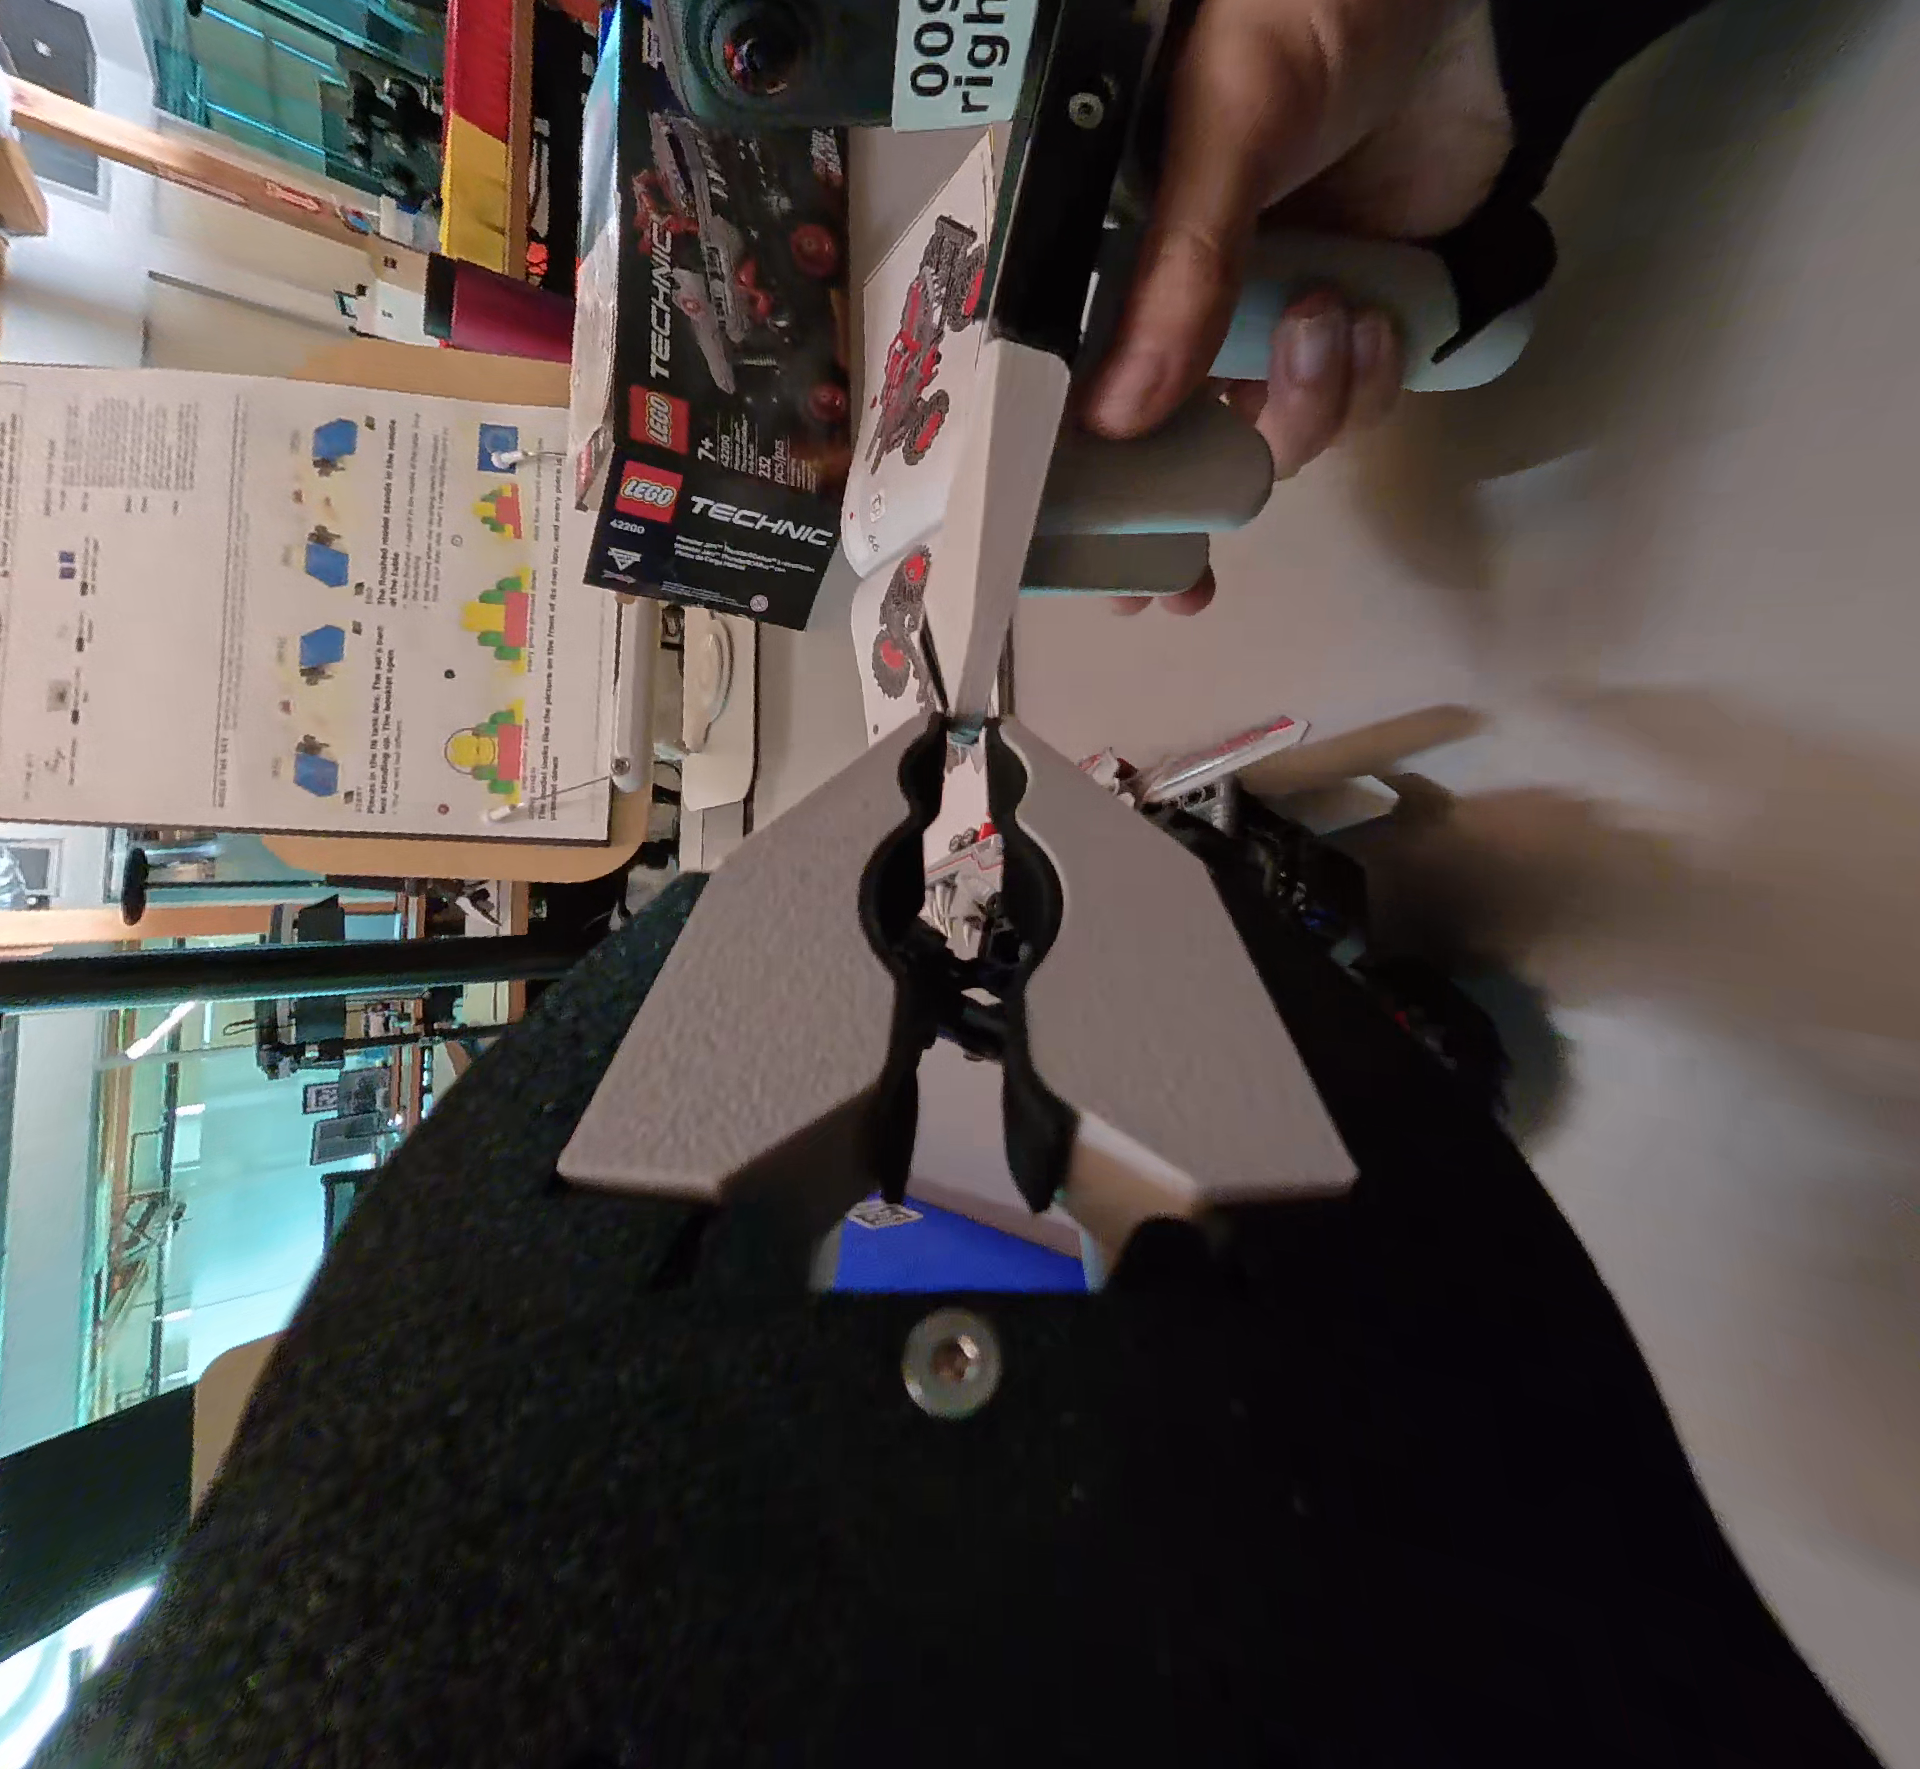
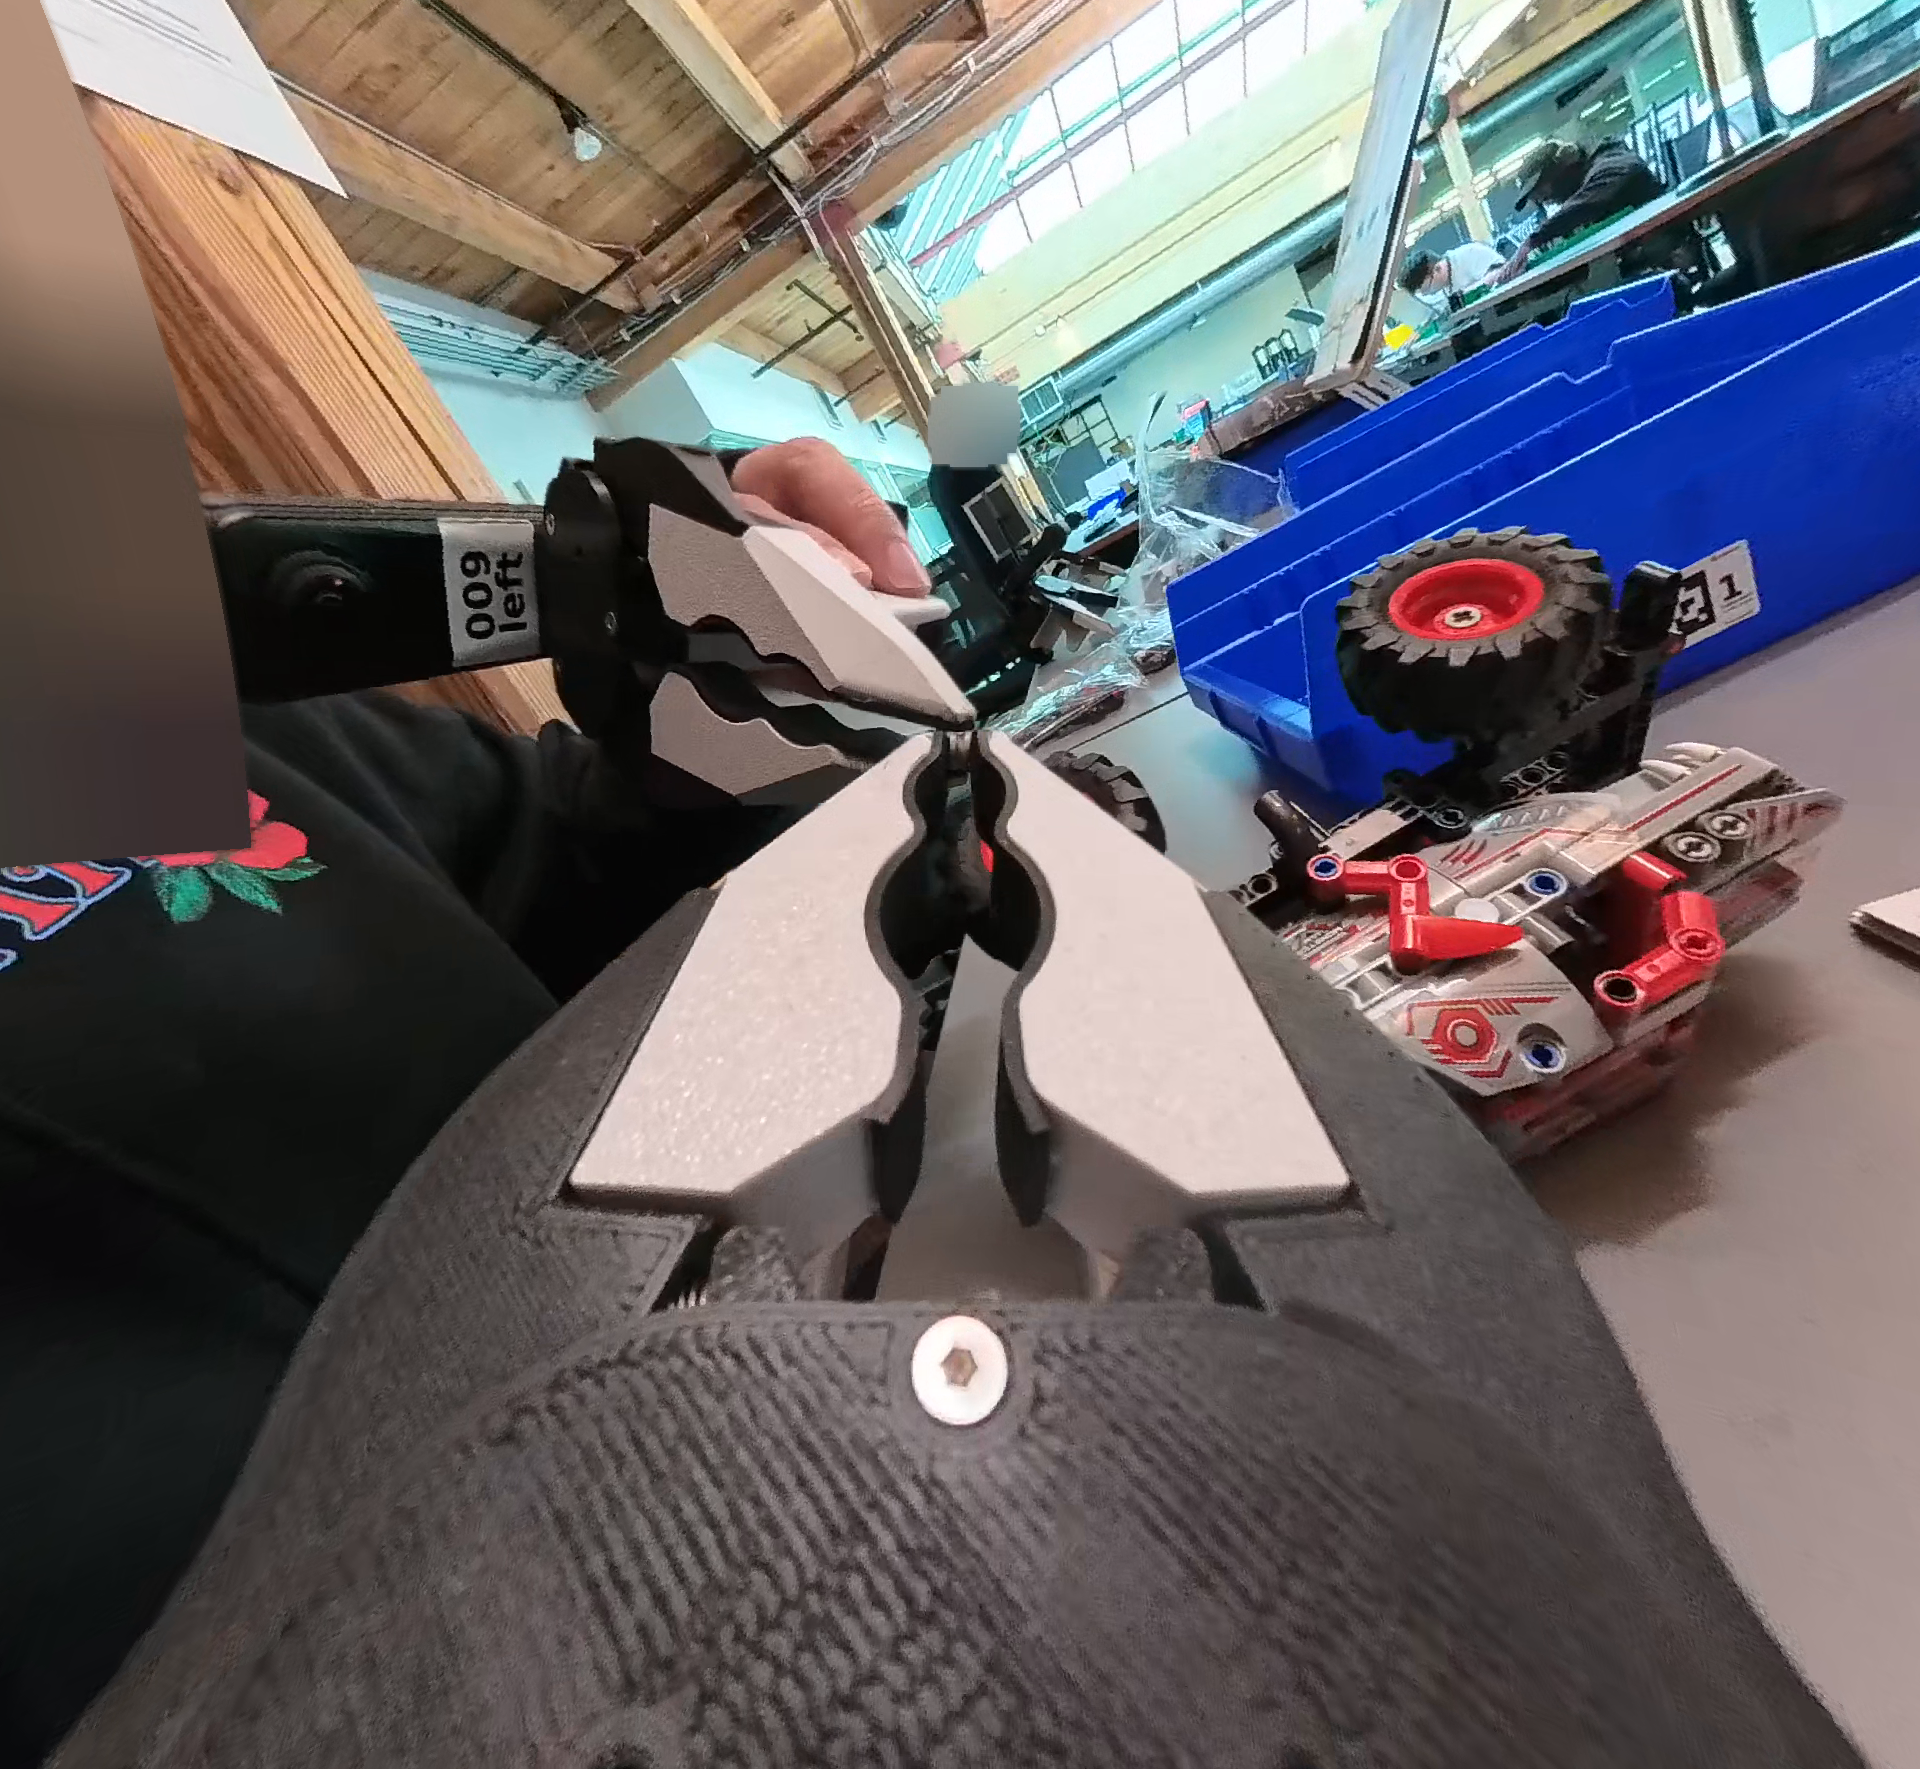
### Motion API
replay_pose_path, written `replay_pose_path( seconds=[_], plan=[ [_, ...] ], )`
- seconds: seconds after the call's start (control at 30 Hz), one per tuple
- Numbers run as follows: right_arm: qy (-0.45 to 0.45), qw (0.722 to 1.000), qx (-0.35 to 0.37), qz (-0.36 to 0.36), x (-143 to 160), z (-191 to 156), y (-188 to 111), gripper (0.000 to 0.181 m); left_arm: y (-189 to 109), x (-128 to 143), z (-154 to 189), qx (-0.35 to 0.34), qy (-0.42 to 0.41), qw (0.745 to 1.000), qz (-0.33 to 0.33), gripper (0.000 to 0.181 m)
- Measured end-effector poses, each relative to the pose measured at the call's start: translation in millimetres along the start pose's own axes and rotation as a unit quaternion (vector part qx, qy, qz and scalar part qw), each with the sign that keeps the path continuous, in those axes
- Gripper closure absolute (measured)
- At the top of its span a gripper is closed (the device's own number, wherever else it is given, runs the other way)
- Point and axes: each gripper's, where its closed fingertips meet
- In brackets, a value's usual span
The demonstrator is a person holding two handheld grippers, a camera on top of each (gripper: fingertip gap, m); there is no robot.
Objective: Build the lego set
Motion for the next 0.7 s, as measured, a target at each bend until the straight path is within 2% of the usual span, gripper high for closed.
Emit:
replay_pose_path(
  seconds=[0.27, 0.5, 0.7],
  plan=[
    [0.101, 0.993, -0.057, 0.017, -1, -9, 6, 0.179, -12, -2, 1, 0.019, -0.055, 0.996, 0.073, 0.174],
    [0.071, 0.997, 0.006, -0.012, 4, -10, 14, 0.179, -16, -1, 4, 0.023, -0.041, 0.996, 0.078, 0.176],
    [0.038, 0.999, 0.036, -0.016, 1, -18, 15, 0.179, -21, -3, 2, 0.011, -0.067, 0.993, 0.092, 0.176]
  ],
)
Point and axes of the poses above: each gripper's, where its closed fingertips meet, y out along the fingers, x out of its underside, z = x × y across the jaws, and after that the axes turned 6 degrees about -z, right-handed
